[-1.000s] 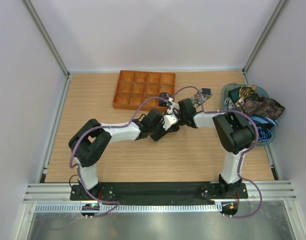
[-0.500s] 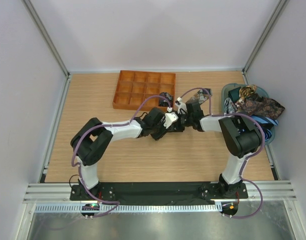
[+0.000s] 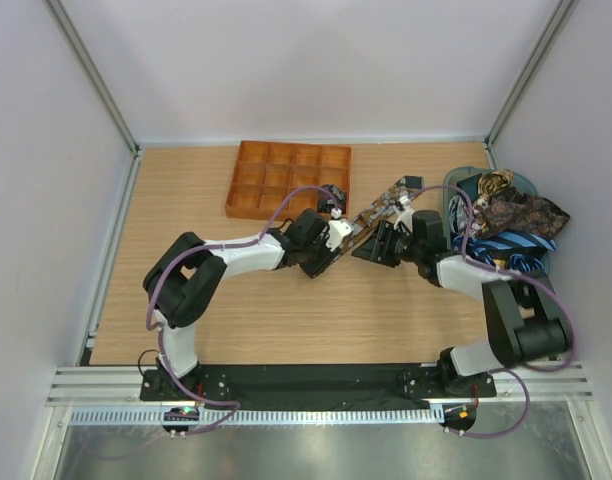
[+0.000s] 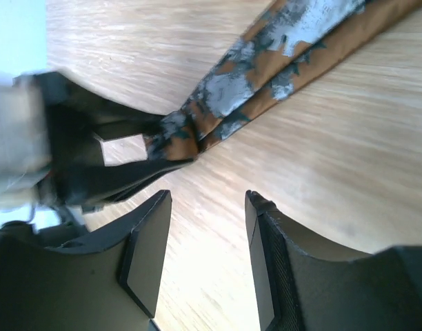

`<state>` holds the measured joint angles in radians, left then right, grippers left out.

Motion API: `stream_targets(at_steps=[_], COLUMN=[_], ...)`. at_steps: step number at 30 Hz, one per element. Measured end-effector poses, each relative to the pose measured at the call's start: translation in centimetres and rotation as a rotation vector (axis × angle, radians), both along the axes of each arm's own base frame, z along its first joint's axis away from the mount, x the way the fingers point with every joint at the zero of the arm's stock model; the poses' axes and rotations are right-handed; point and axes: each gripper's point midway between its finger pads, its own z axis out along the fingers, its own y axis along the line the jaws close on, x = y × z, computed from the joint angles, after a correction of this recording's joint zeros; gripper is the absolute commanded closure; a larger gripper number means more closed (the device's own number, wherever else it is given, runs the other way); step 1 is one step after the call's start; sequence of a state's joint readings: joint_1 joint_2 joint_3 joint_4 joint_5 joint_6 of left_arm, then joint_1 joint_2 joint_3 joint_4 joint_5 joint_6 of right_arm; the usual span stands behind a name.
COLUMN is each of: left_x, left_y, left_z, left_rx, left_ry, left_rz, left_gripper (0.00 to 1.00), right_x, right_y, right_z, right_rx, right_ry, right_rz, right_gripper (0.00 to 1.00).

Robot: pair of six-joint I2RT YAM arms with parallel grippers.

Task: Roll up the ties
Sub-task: Roll the tie

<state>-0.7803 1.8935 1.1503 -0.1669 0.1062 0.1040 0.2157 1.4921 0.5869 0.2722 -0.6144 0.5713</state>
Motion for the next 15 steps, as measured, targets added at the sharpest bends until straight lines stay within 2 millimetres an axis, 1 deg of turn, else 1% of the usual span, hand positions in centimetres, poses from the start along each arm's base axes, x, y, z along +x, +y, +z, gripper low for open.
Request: stream_targets(at_steps=[2,4,7,9,10,12,15], left_x=[0.0,0.0,-0.2,-0.3,-0.4,-0.5,-0.8], left_y=[0.0,0.0,0.0,0.1,0.1,0.2,0.4], left_z=[0.1,0.1,0.1,0.1,0.1,0.1,0.2], left_rx=[0.009,0.015,0.024,0.031,0.037,0.046,0.059], left_ry=[0.019,0.036,0.059,0.078,0.088,0.104,0.127], left_rz=[0.006,0.015,0.023,0.034,0.039,0.046,0.057], left_gripper=[0.87,0.85,0.85,0.84,0.84,0.84,0.84], right_x=[-0.8,-1.9,-4.0,-5.6,-6.5,-8.0,-10.2], right_y=[-0.4,-0.2,0.8,1.9,2.5,3.6,4.9], right_z=[1.8,4.2,7.0,8.3,8.5,8.0,5.6], right_rx=[-0.054,-0.094,-0.144,-0.177,-0.194,-0.25,-0.376], right_ry=[-0.082,-0.19,-0.328,-0.401,-0.427,-0.45,-0.452], right_rz=[-0.02,-0.017,0.006,0.038,0.062,0.103,0.184], right_gripper=[0.46,0.46,0.46,0.46,0.47,0.48,0.48])
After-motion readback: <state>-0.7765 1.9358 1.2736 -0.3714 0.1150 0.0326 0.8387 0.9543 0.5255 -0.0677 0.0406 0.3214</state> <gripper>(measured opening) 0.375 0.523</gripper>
